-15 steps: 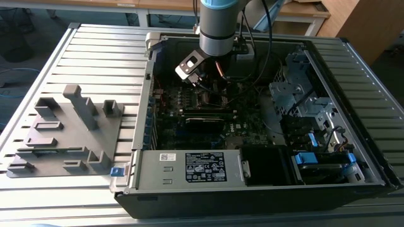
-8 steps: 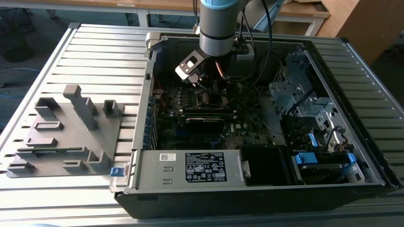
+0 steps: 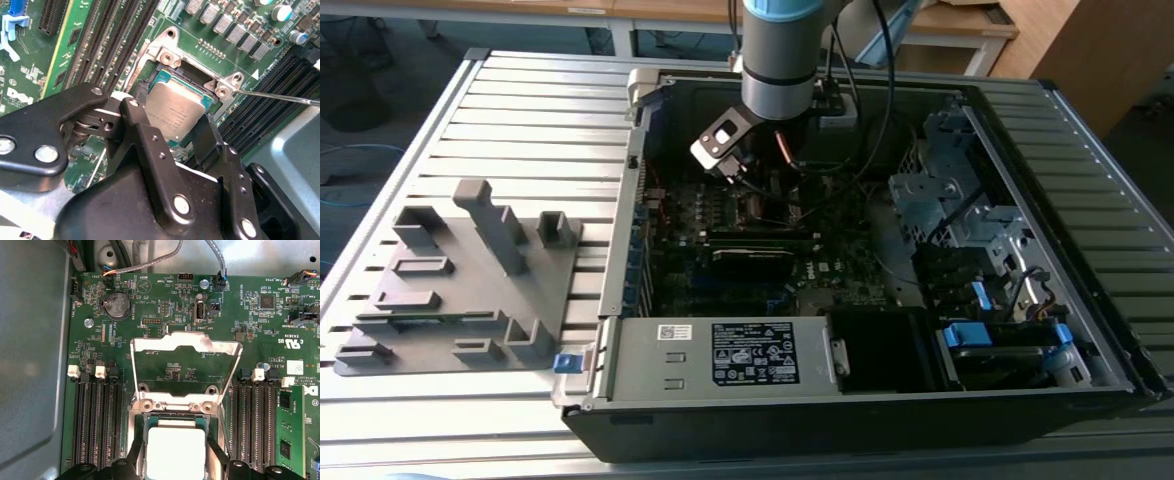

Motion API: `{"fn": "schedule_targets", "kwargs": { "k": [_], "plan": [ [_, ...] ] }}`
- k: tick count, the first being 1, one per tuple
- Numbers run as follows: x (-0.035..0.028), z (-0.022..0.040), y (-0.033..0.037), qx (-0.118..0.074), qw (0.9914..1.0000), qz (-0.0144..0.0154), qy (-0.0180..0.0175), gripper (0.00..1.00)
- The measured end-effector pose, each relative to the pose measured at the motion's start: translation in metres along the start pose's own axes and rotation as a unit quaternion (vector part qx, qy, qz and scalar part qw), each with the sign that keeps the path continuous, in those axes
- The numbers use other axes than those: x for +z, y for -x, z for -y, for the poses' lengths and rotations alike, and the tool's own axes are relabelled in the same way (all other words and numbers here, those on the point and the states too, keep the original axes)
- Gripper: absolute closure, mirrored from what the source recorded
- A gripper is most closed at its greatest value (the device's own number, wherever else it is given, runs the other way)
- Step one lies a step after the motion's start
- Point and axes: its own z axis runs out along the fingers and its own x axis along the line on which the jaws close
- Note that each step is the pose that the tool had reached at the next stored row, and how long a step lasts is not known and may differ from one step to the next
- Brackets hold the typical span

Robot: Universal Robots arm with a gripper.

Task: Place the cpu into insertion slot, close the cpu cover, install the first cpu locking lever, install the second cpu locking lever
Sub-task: 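Place the cpu into insertion slot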

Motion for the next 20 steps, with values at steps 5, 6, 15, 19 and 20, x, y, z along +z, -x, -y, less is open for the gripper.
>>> {"fn": "schedule_targets", "kwargs": {
  "k": [5, 6, 15, 19, 20],
  "plan": [
    [-0.0034, -0.0001, 0.0001, 0.000, 1.00000, 0.0002, -0.0002, 0.40],
    [-0.0050, -0.0002, 0.0000, 0.000, 1.00000, 0.0003, -0.0002, 0.40],
    [-0.0174, -0.0009, 0.0000, 0.000, 1.00000, 0.0002, -0.0001, 0.40],
    [-0.0178, -0.0009, 0.0000, 0.000, 1.00000, 0.0002, -0.0001, 0.41],
    [-0.0179, -0.0009, 0.0000, 0.000, 1.00000, 0.0002, -0.0002, 0.47]
  ]
}}
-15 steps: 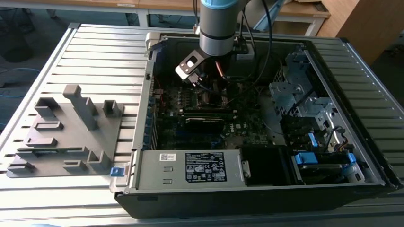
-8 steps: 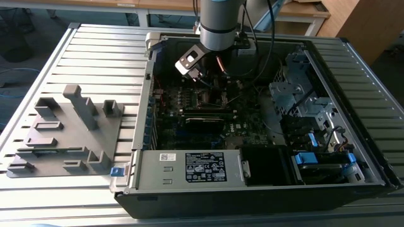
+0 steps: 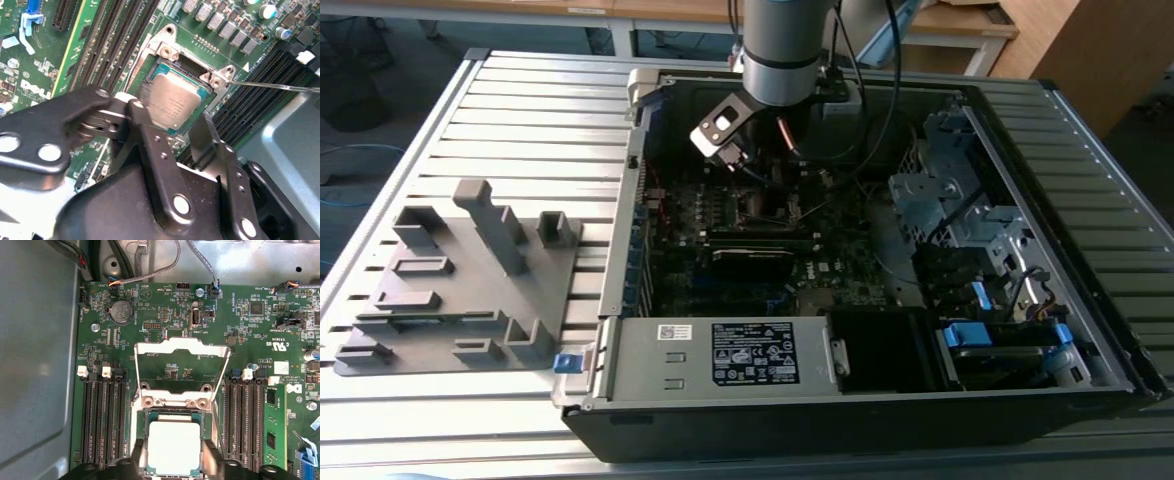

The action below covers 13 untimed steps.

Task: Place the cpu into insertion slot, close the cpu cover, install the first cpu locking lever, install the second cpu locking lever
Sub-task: 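Place the cpu into insertion slot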

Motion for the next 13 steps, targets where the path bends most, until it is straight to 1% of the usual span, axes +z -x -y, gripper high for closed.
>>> {"fn": "schedule_targets", "kwargs": {
  "k": [1, 3, 4, 6, 7, 9, 10, 11, 13],
  "plan": [
    [-0.0001, 0.0000, 0.0000, 0.000, 1.00000, 0.0000, 0.0000, 0.47],
    [-0.0003, 0.0000, 0.0000, 0.000, 1.00000, 0.0000, 0.0000, 0.59],
    [-0.0004, 0.0000, 0.0000, 0.000, 1.00000, 0.0000, 0.0000, 0.59],
    [-0.0006, 0.0000, 0.0000, 0.000, 1.00000, 0.0000, 0.0000, 0.71],
    [-0.0007, 0.0000, 0.0000, 0.000, 1.00000, 0.0000, 0.0000, 0.71],
    [-0.0009, 0.0000, 0.0000, 0.000, 1.00000, 0.0000, 0.0000, 0.83],
    [-0.0009, 0.0000, 0.0000, 0.000, 1.00000, 0.0000, 0.0000, 0.83],
    [-0.0010, -0.0001, 0.0000, 0.000, 1.00000, 0.0000, 0.0000, 0.89],
    [-0.0012, -0.0001, 0.0000, 0.000, 1.00000, 0.0000, 0.0000, 0.89]
  ]
}}
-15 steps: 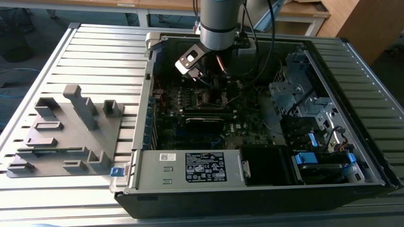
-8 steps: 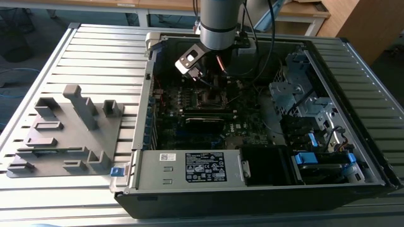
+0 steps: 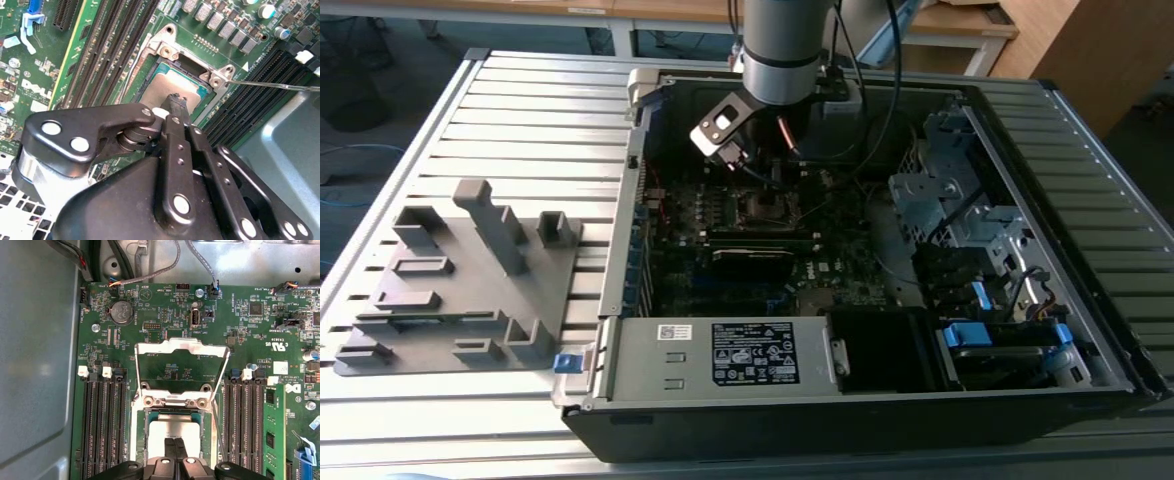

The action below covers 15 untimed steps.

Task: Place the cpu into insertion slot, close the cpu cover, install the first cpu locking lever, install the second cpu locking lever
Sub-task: 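Place the cpu into insertion slot, then close the cpu cover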

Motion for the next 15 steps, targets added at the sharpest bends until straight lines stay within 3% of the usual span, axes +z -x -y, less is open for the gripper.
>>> {"fn": "schedule_targets", "kwargs": {
  "k": [3, 5, 15],
  "plan": [
    [-0.0003, 0.0000, 0.0000, 0.000, 1.00000, 0.0000, 0.0000, 0.89],
    [-0.0202, -0.0011, 0.0000, 0.000, 1.00000, 0.0000, 0.0000, 0.89],
    [-0.0226, -0.0012, 0.0000, 0.000, 1.00000, -0.0001, 0.0000, 0.89]
  ]
}}
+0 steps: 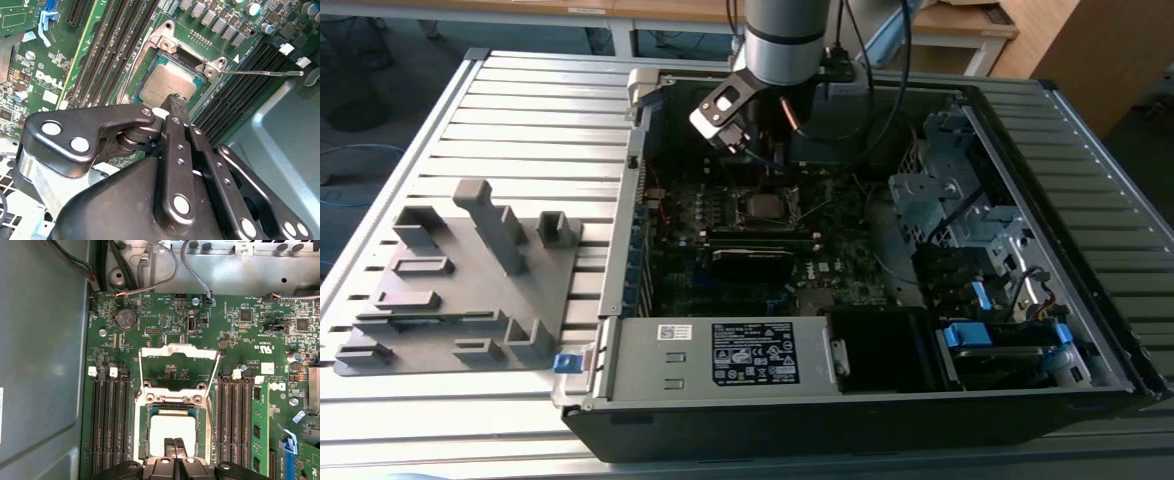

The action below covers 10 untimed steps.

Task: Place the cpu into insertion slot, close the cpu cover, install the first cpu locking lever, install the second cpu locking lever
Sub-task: 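Close the cpu cover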

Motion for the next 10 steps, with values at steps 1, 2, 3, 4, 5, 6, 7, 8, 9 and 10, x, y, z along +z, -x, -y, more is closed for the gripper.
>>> {"fn": "schedule_targets", "kwargs": {
  "k": [1, 2, 3, 4, 5, 6, 7, 8, 9, 10],
  "plan": [
    [-0.0006, 0.0000, 0.0000, 0.000, 1.00000, 0.0000, 0.0000, 0.89],
    [-0.0012, -0.0001, 0.0000, 0.000, 1.00000, 0.0000, 0.0000, 0.89],
    [-0.0017, -0.0001, 0.0000, 0.000, 1.00000, 0.0000, 0.0000, 0.89],
    [-0.0022, -0.0001, 0.0000, 0.000, 1.00000, 0.0000, 0.0000, 0.89],
    [-0.0026, -0.0002, 0.0000, 0.000, 1.00000, 0.0000, 0.0000, 0.89],
    [-0.0026, -0.0002, -0.0001, 0.000, 1.00000, -0.0002, 0.0001, 0.89],
    [-0.0026, -0.0002, -0.0001, 0.000, 1.00000, -0.0002, 0.0001, 0.89],
    [-0.0026, -0.0002, 0.0000, 0.000, 1.00000, -0.0002, 0.0001, 0.89],
    [-0.0029, -0.0002, 0.0000, 0.000, 1.00000, -0.0001, 0.0000, 0.89],
    [-0.0030, -0.0002, 0.0000, 0.000, 1.00000, -0.0001, 0.0000, 0.89]
  ]
}}
